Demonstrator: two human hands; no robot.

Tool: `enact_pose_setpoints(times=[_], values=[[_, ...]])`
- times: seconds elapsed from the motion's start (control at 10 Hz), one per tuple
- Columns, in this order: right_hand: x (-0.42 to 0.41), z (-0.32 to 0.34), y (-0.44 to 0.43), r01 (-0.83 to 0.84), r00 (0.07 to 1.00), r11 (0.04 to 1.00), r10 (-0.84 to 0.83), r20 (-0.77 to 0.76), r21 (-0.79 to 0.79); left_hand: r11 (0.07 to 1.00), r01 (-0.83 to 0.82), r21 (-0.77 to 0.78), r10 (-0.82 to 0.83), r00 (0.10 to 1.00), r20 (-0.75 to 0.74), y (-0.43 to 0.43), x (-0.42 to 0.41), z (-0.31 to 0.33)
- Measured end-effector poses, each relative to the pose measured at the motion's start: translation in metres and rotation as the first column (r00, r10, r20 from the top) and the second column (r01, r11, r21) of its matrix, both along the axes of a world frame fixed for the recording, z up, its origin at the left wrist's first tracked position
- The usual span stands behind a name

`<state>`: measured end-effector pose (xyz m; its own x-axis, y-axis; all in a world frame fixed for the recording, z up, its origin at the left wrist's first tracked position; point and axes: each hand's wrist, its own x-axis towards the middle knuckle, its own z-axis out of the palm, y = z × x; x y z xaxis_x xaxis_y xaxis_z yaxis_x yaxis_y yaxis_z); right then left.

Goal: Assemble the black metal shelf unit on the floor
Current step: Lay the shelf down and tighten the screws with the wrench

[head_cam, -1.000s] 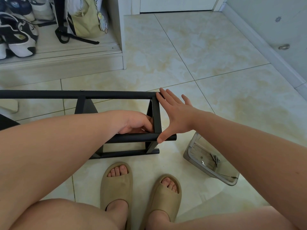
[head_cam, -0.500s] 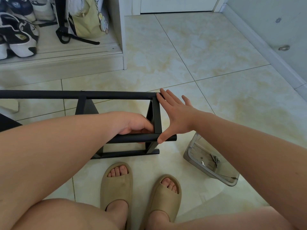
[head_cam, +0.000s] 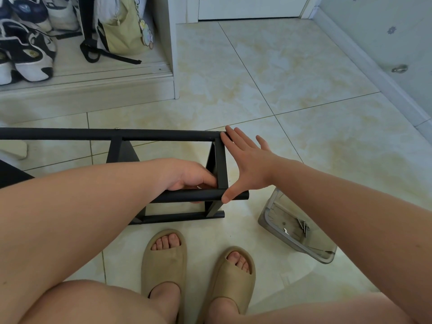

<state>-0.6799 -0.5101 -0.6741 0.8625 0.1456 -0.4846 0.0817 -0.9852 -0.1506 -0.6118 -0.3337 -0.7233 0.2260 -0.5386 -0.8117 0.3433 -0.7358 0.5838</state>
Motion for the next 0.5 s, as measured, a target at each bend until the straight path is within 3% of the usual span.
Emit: enact_pose_setpoints(times=[0.3,0.5], values=[[0.0009,-0.0008,-0.0009,-0.003,1.000,1.000,0.003,0.000,0.002,0.994,-0.077,-0.081,0.074,0.996,-0.045,0.0013,0.0022,-0.0002],[0.0006,-0.0016,-0.0013,-0.002,1.000,1.000,0.002,0.007,0.001,0.999,-0.045,-0.014,0.044,0.996,-0.076,0.0017,0.0007,-0.0005]])
